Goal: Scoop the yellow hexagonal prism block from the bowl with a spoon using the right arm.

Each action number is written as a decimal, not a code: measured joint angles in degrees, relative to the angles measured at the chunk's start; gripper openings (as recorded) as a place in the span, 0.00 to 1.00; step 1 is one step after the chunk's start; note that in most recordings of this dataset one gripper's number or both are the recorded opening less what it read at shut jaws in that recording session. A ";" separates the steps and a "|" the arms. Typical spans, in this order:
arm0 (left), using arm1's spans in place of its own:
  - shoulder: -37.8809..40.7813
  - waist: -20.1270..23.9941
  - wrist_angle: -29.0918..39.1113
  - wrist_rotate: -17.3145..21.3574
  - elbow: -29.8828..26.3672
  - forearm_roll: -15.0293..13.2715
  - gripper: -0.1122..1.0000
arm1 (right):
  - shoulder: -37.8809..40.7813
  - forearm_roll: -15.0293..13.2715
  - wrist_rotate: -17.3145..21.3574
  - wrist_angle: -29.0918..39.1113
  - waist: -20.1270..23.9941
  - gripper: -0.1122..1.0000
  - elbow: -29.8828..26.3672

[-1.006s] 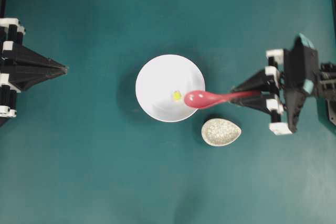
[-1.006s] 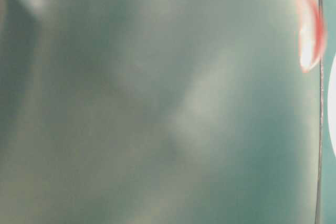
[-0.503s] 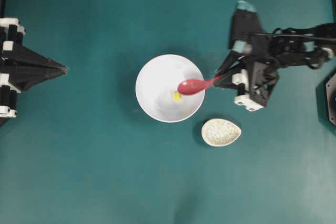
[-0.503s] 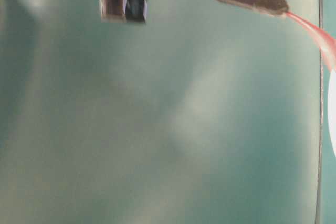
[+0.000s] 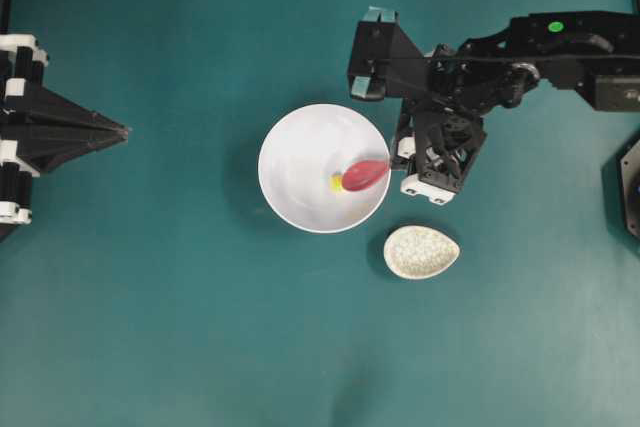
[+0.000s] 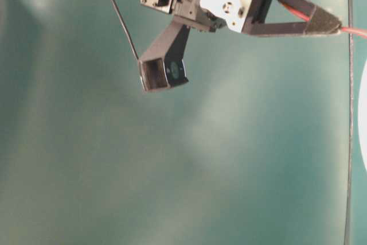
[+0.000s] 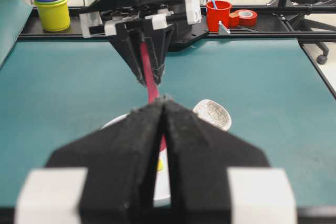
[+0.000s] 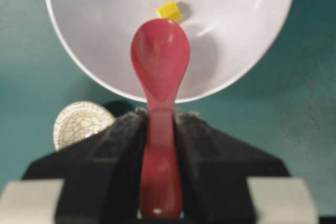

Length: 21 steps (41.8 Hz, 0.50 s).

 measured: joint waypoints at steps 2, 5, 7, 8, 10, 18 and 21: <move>0.00 0.00 0.00 0.00 0.00 0.00 0.11 | 0.26 -0.70 0.62 0.35 0.00 0.31 -0.26; 0.00 0.00 0.00 0.00 0.09 0.00 0.11 | 0.26 -1.32 1.05 0.44 0.09 0.31 -0.35; 0.00 0.00 0.00 0.00 0.00 0.00 0.11 | 0.26 -1.41 1.05 0.44 0.00 0.31 -0.44; 0.00 0.00 0.00 0.00 0.00 0.00 0.11 | 0.26 -1.41 1.14 0.44 0.00 0.31 -0.44; 0.00 0.00 0.00 0.00 0.00 0.00 0.11 | 0.26 -1.41 1.05 0.44 0.09 0.31 -0.44; 0.00 0.00 0.00 0.00 0.09 0.00 0.11 | 0.44 -1.41 1.23 0.53 0.18 0.31 -0.44; 0.00 0.00 0.00 0.00 0.00 0.00 0.11 | 0.97 -1.41 1.23 0.53 0.35 0.31 -0.44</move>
